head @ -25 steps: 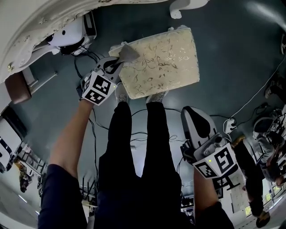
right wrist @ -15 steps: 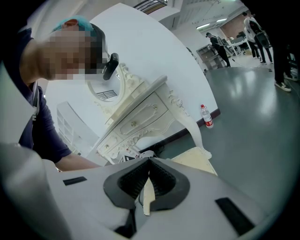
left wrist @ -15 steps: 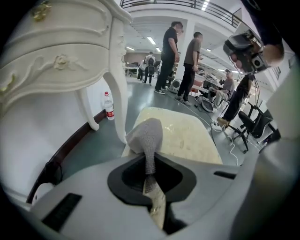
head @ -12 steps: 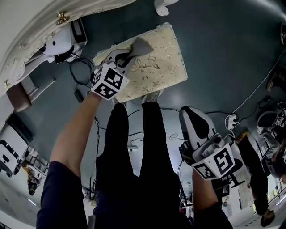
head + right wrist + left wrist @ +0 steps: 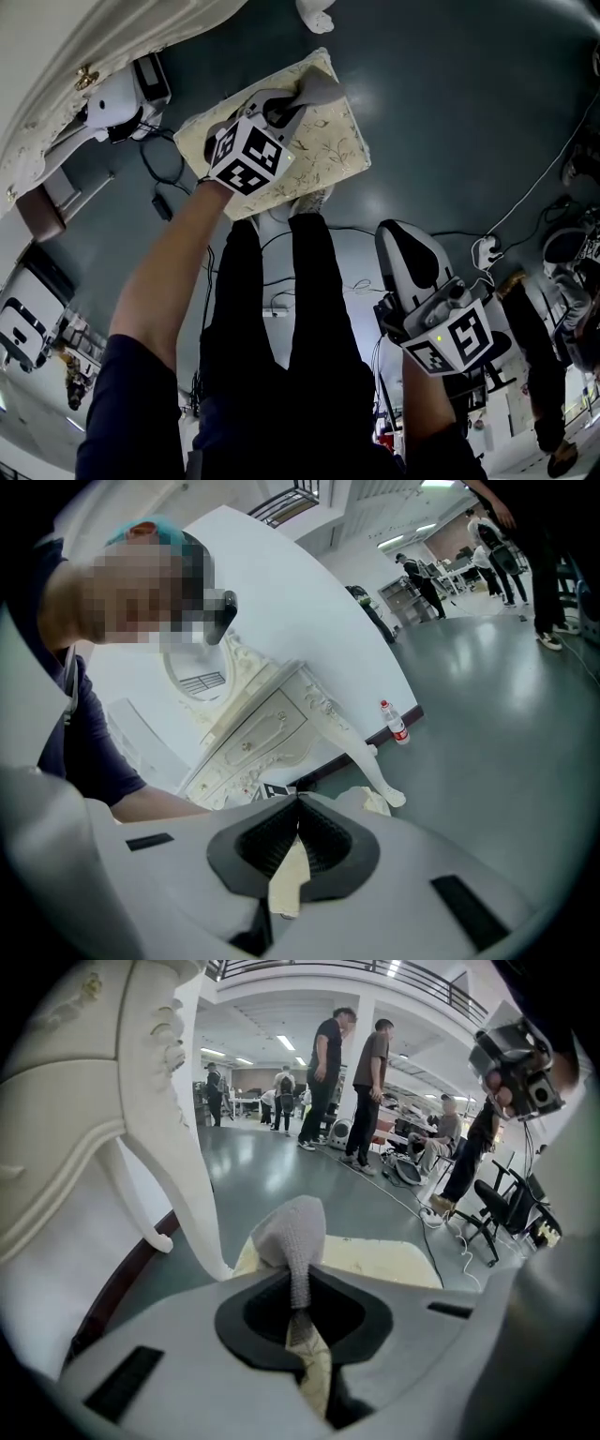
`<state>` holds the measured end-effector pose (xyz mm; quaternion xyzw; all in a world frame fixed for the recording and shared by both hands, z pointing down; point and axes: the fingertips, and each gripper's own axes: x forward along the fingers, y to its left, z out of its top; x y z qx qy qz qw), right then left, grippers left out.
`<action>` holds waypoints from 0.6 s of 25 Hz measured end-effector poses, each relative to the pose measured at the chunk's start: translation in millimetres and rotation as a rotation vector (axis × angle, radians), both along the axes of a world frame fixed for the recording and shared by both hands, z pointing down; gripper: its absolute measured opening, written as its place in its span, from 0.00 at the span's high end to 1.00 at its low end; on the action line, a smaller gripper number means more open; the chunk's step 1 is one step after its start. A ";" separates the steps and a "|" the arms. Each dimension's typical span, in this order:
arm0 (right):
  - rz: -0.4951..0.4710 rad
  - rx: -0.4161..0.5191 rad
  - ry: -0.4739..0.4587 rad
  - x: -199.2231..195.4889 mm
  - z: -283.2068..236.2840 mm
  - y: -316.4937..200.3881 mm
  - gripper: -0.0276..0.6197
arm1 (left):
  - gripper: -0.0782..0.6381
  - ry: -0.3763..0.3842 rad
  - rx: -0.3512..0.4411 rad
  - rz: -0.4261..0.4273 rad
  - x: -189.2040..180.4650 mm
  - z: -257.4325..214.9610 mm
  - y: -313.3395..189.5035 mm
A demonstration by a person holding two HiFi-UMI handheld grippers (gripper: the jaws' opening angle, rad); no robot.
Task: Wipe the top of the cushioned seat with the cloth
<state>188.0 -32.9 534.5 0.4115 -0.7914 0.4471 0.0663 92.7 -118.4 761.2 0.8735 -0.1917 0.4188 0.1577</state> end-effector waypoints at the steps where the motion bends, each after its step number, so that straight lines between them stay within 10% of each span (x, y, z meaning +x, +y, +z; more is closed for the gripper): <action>1: -0.004 0.002 0.000 0.9 -0.1 -0.7 0.92 | 0.86 0.002 0.002 -0.004 2.0 -1.6 -0.9; 15: -0.101 0.031 -0.021 -94.6 -15.1 17.9 0.92 | 0.86 0.029 -0.006 -0.120 -112.9 -35.9 72.8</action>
